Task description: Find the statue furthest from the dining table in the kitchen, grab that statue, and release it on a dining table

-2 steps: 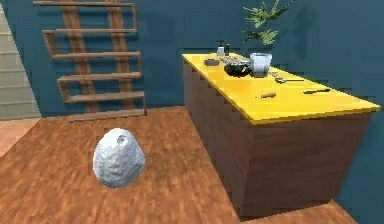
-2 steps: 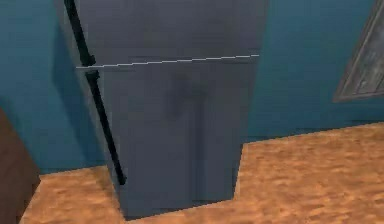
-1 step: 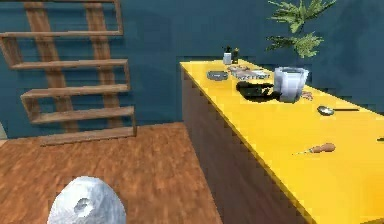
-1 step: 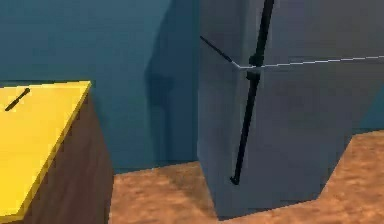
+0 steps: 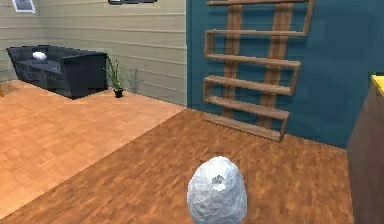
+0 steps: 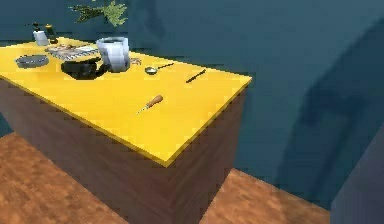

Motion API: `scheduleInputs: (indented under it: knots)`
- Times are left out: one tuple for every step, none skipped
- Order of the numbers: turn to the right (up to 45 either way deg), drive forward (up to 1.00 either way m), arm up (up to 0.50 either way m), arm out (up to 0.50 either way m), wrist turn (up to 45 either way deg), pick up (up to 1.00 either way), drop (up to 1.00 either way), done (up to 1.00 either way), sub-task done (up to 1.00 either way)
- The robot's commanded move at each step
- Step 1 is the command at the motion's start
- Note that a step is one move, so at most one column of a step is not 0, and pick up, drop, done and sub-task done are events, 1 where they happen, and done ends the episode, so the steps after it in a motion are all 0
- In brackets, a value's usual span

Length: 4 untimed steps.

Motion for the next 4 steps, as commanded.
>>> scheduleInputs:
  knots:
    - [-21.0,0.0,0.0,0.0,0.0,0.0,0.0,0.0,0.0]
    - [45.0,0.0,0.0,0.0,0.0,0.0,0.0,0.0,0.0]
    - [12.0,0.0,0.0,0.0,0.0,0.0,0.0,0.0,0.0]
    - [0.0,1.0,0.0,0.0,0.0,0.0,0.0,0.0,0.0]
